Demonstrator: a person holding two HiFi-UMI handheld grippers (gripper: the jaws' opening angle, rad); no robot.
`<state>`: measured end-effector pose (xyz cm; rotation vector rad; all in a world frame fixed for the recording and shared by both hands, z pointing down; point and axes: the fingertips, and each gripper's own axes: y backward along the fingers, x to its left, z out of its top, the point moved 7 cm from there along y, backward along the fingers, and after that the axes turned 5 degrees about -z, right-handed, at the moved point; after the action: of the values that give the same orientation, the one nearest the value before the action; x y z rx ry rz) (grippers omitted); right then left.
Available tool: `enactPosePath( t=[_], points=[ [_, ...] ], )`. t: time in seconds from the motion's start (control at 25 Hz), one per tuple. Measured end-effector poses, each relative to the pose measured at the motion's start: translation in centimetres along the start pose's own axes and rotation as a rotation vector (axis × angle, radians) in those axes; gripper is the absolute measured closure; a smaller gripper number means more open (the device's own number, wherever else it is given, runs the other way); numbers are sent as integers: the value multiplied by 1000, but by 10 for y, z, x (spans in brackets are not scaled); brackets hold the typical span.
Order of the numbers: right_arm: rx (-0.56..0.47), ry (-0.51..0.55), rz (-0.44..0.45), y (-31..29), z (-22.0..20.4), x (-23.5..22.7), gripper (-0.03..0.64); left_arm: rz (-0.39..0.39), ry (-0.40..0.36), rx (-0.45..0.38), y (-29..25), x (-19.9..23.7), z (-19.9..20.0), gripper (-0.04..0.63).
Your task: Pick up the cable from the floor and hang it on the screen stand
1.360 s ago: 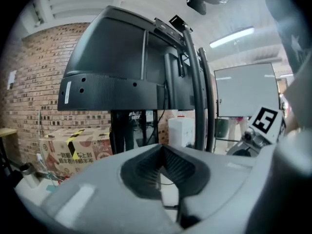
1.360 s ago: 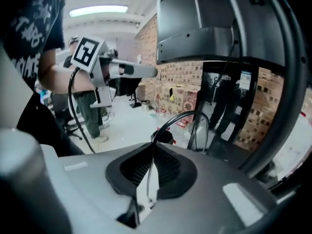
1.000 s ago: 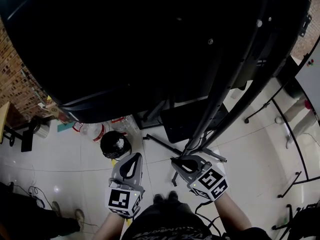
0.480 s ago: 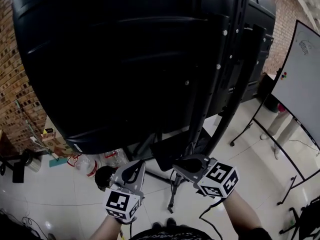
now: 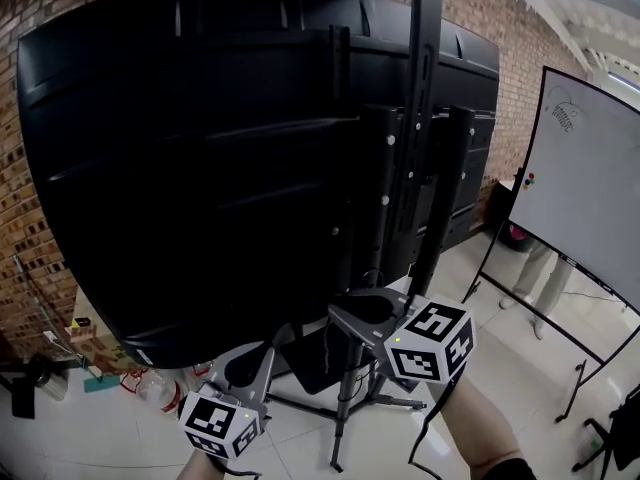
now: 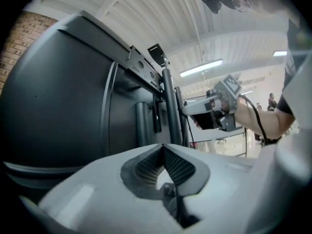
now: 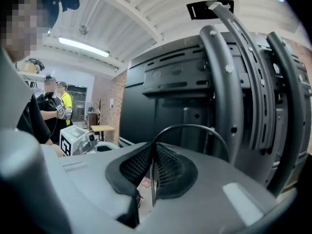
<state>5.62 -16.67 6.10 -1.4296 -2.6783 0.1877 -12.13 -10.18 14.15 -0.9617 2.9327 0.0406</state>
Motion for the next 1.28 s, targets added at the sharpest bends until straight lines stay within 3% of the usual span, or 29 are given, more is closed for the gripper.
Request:
enactPosePath(
  t=[0.16, 0.6, 0.84, 1.16, 1.28],
  points=[
    [-100, -8, -10, 7, 59, -21, 595, -3, -67, -31, -16, 5, 37, 591],
    [-227, 47, -7, 29, 191, -62, 592, -6, -88, -94, -43, 6, 68, 591],
    [-295, 81, -26, 37, 235, -82, 592, -25, -115, -105, -67, 14, 82, 591],
    [-301, 102, -6, 37, 291, -107, 592, -27, -66, -65, -83, 16, 98, 591],
    [-306, 64, 6, 36, 302, -126, 591, -16, -56, -62, -84, 18, 102, 591]
  ],
)
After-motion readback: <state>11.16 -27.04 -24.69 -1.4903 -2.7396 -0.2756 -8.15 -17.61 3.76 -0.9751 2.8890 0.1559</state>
